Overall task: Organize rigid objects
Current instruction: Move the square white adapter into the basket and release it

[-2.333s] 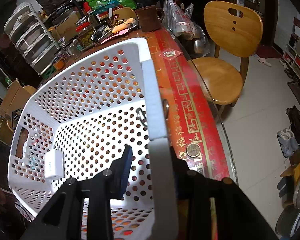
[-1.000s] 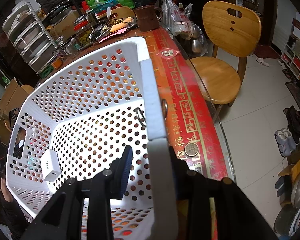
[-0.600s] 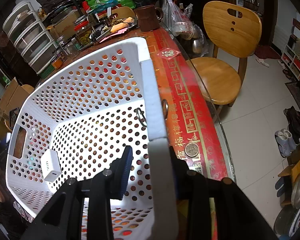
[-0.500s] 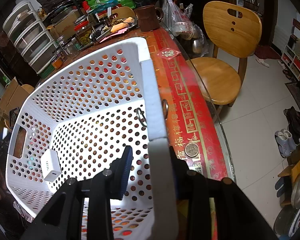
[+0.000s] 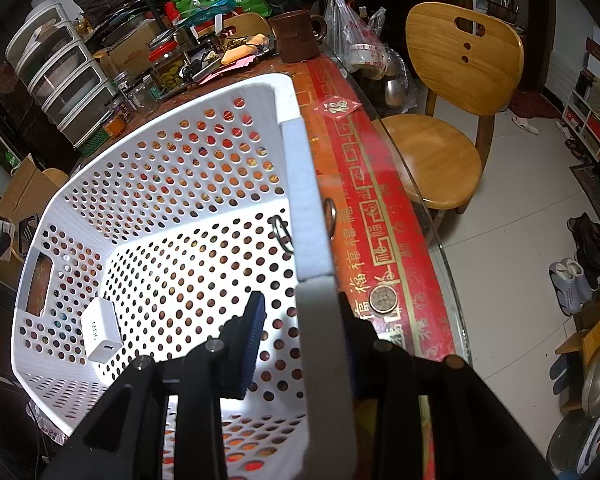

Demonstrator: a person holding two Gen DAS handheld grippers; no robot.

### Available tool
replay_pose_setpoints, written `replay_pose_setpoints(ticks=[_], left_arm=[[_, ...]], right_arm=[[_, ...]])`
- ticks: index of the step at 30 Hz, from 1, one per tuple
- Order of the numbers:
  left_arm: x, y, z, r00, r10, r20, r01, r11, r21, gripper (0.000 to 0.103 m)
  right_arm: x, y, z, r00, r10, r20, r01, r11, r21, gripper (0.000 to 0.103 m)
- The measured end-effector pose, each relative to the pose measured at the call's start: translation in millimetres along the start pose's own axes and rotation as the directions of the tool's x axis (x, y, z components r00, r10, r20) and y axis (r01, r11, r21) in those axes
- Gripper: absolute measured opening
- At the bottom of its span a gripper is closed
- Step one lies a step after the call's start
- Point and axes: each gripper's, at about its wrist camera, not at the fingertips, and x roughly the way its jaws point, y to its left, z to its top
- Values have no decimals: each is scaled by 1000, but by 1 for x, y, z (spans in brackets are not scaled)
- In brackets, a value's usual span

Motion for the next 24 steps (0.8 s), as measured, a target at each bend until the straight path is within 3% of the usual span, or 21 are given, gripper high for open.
replay_pose_setpoints(ticks=[6, 12, 24], left_arm=[[4, -58, 25, 997, -82, -4, 82, 993, 84, 44], [19, -93, 28, 992, -123, -35, 127, 985, 119, 44], [44, -105, 19, 984, -158, -84, 169, 976, 137, 44]], right_arm=[[0, 0, 0, 1000, 0, 1, 0, 1000, 0, 33], [0, 1, 0, 1000, -1, -1, 1, 1000, -1, 33], [0, 2, -1, 1000, 5, -2, -5, 1000, -6, 33]])
